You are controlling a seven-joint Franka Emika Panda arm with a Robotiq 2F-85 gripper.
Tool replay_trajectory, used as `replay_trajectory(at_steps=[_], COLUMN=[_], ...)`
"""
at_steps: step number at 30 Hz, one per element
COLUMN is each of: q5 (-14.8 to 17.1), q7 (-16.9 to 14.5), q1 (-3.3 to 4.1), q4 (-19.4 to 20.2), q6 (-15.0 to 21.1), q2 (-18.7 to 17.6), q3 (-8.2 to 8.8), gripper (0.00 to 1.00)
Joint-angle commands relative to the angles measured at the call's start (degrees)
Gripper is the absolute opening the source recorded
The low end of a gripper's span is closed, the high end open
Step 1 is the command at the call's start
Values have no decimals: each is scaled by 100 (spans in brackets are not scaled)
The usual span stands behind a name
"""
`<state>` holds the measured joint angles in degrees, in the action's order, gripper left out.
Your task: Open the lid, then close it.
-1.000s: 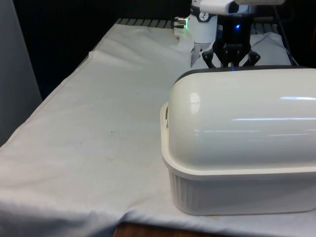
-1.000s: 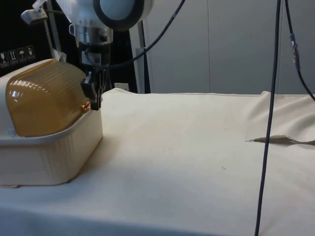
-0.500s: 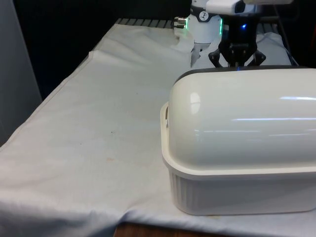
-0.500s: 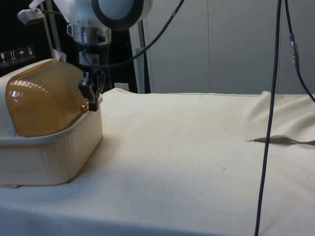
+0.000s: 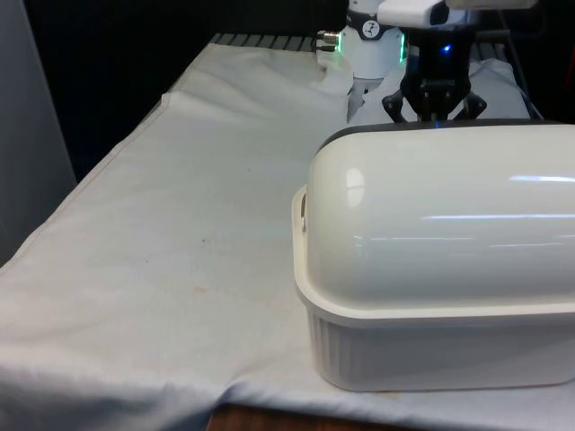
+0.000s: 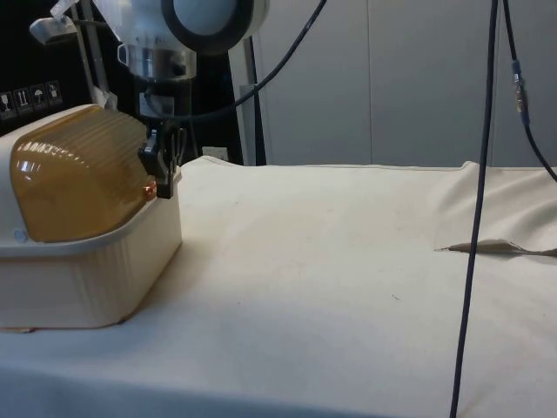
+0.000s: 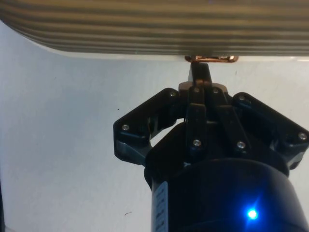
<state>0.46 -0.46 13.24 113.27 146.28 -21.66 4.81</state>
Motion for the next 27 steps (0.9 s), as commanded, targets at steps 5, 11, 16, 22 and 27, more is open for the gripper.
replay_trajectory(at_steps=[5, 11, 16, 22, 27], q5=[-6, 34, 63, 52, 23], q7=[23, -11, -29, -11, 6], q1=[11, -6, -17, -11, 6], q4=[-17, -17, -69, -115, -92], q6=[-6, 40, 69, 80, 52], q2=[-17, -40, -86, -109, -86], q3=[6, -17, -29, -17, 0], gripper=[0, 0, 0, 0, 0])
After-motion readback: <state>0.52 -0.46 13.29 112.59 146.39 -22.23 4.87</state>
